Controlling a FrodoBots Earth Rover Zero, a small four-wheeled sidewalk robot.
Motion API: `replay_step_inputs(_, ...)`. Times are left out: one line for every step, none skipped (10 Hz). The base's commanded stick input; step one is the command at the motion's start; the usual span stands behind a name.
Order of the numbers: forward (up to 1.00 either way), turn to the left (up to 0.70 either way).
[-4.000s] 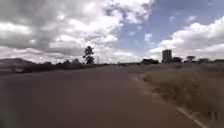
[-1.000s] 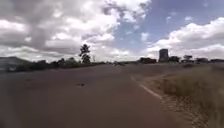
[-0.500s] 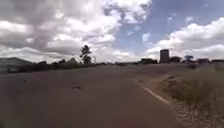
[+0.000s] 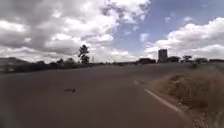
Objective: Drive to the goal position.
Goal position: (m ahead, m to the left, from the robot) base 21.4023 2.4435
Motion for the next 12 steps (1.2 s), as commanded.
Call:
replay_step_inputs(0.70,-0.28)
replay_step_inputs(0.70,-0.28)
replay_step_inputs(0.70,-0.13)
replay_step_inputs(0.70,0.00)
replay_step_inputs(0.70,0.00)
replay_step_inputs(0.70,0.00)
replay_step_inputs(0.70,0.00)
replay_step_inputs(0.70,0.00)
replay_step_inputs(0.70,0.00)
replay_step_inputs(0.70,0.00)
replay_step_inputs(0.70,0.00)
replay_step_inputs(0.70,0.00)
